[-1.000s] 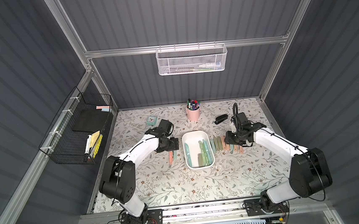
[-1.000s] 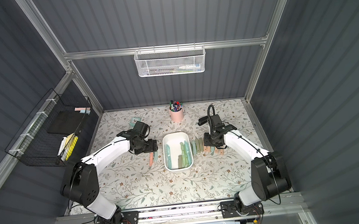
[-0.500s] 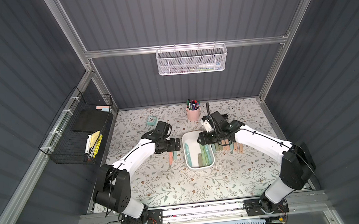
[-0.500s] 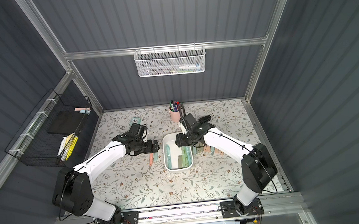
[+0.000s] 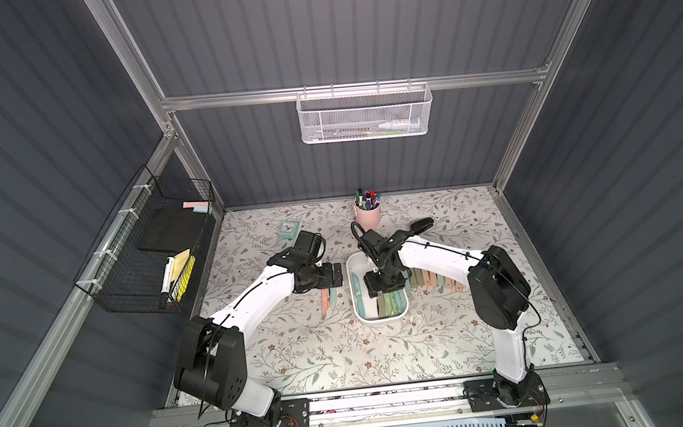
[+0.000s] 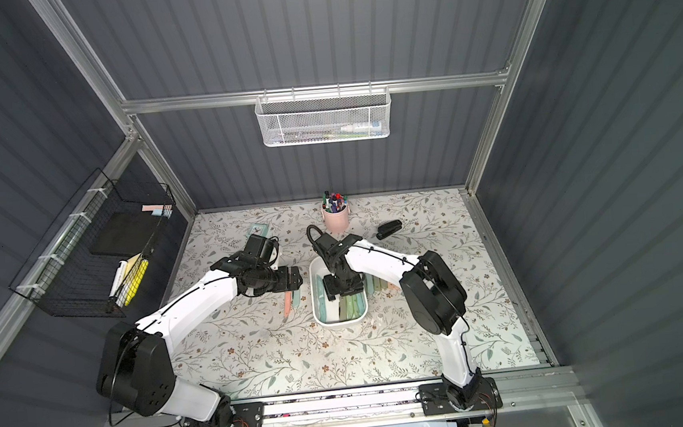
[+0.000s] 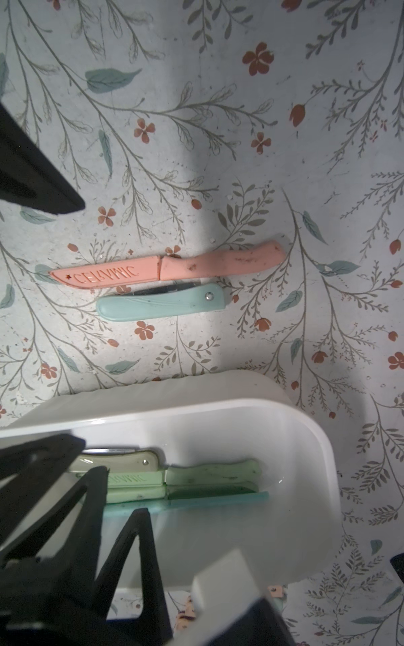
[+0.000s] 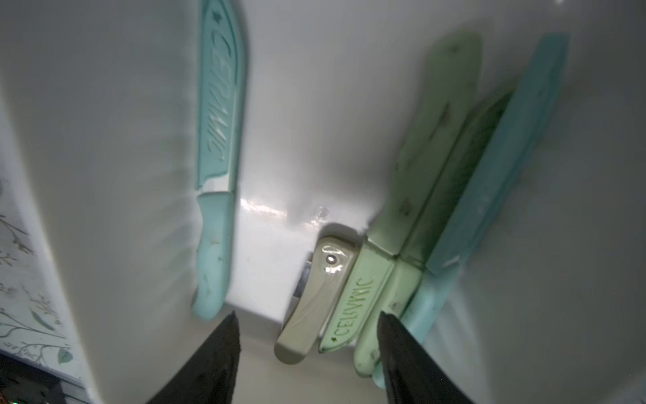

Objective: Take the fruit knife out of the storage box
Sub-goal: Adjust the fruit knife in the storage box.

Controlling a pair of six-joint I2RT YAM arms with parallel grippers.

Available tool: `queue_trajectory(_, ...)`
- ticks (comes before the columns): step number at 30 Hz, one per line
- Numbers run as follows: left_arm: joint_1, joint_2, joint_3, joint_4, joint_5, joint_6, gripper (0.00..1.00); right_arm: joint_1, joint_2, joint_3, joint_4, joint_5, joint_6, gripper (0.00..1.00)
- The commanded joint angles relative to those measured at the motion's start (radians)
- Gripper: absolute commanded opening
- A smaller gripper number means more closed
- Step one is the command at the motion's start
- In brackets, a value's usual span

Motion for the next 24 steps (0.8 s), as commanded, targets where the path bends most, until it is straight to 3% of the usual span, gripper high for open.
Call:
queue_trajectory(1,-0.002,-0.011,-0.011,-0.014,-0.016,0.004,0.99,0.030,0.009,0.016,-0.097,-0.002,-0.001,0.76)
queue_trajectory(10,-0.002,-0.015,-0.015,-0.021,-0.018,0.002,0.99,0.050,0.058,0.007,-0.135,0.107,0.166,0.81)
queue_trajectory(16,-0.002,-0.020,-0.021,-0.013,-0.020,-0.005,0.99,0.056,0.094,0.023,-0.120,0.099,0.245,0.85)
queue_trajectory(24,-0.002,-0.026,-0.024,-0.008,-0.019,-0.007,0.99,0.055,0.126,0.033,-0.063,0.083,0.245,0.90)
